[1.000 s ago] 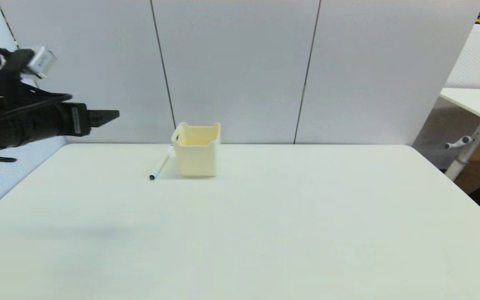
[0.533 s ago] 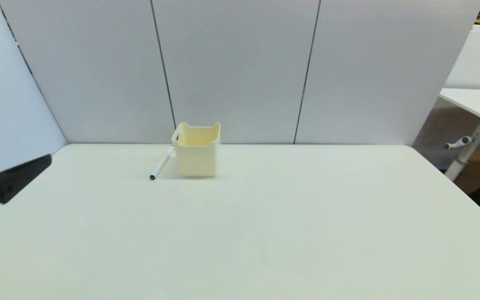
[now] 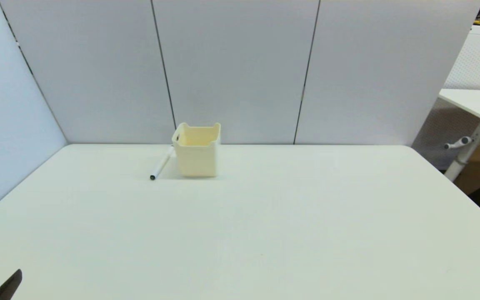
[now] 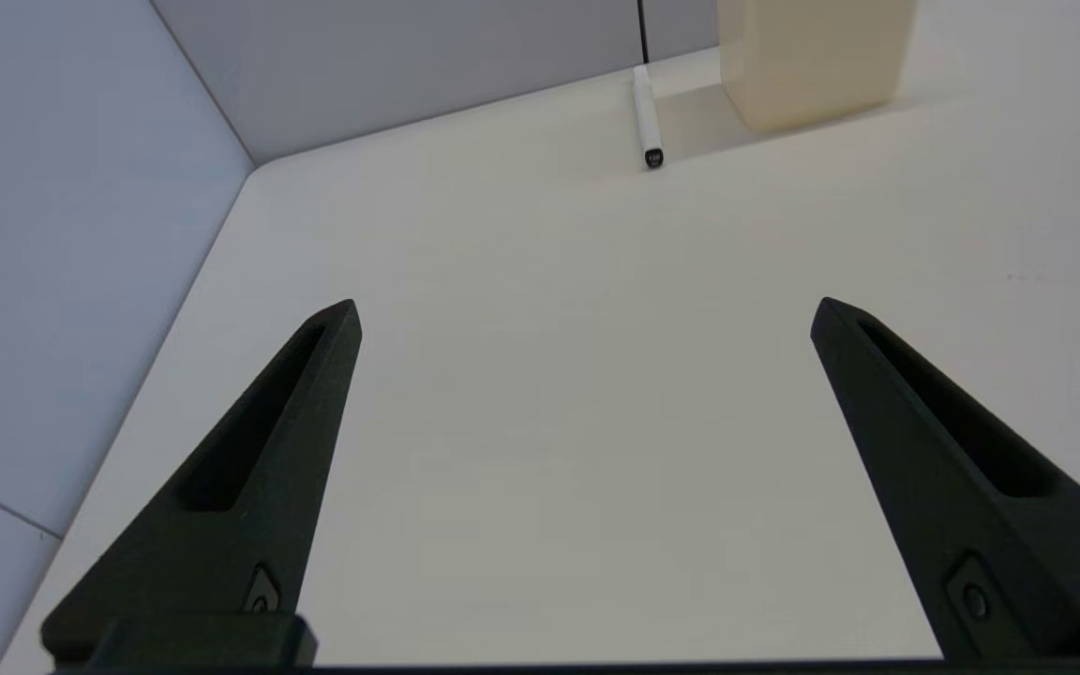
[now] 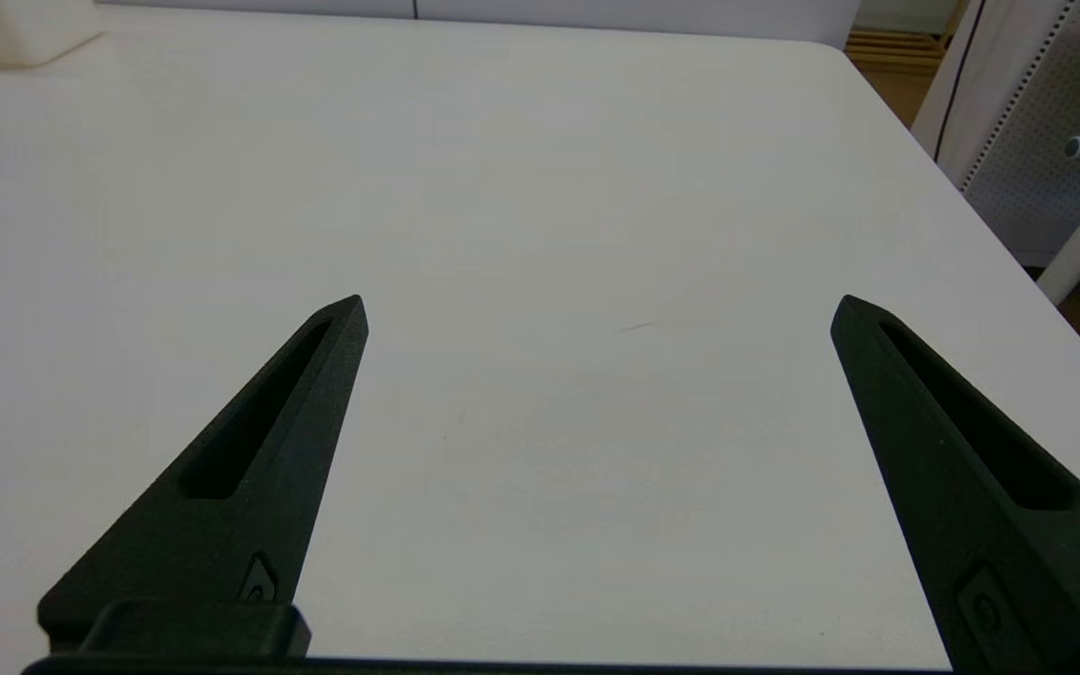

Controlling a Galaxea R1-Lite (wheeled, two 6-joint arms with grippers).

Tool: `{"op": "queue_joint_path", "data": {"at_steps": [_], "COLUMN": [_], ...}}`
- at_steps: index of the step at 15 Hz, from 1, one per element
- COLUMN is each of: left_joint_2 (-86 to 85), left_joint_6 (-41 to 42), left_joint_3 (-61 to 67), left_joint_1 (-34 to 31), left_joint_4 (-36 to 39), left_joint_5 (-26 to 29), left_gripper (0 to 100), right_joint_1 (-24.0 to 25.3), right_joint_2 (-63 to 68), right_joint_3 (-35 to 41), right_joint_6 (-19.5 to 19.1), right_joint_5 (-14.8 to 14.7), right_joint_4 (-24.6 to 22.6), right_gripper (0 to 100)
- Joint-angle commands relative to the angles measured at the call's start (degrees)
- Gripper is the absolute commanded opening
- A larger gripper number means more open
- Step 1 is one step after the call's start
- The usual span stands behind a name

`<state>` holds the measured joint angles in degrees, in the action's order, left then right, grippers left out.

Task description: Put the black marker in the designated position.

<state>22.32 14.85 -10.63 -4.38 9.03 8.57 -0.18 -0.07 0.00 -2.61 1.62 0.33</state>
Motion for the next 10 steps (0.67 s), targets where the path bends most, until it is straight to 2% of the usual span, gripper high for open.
{"op": "queue_joint_path", "data": {"at_steps": [1, 3, 4, 5, 10], "left_joint_2": [-10.19, -17.05, -21.09, -22.58, -22.32], "left_joint_6": [0.36, 0.09, -0.70, -2.63, -9.40], "left_joint_3": [8.52, 10.54, 10.63, 10.63, 10.63], "left_joint_1": [2.18, 4.29, 4.38, 4.46, 4.46], "left_joint_4": [1.07, -2.09, -5.69, -7.71, -9.03], "left_joint_5": [-0.04, -0.84, -4.53, -4.97, -5.32], "left_gripper": [100, 100, 100, 100, 100], "right_joint_1": [0.01, 0.01, 0.01, 0.01, 0.01], "right_joint_2": [0.07, 0.07, 0.07, 0.07, 0.07], "right_joint_3": [0.00, 0.00, 0.00, 0.00, 0.00], "right_joint_6": [-0.12, -0.03, -0.03, -0.12, -0.12], "right_joint_5": [0.05, 0.05, 0.05, 0.05, 0.05], "right_joint_4": [0.02, 0.02, 0.02, 0.02, 0.02], "right_gripper": [100, 100, 100, 100, 100]}}
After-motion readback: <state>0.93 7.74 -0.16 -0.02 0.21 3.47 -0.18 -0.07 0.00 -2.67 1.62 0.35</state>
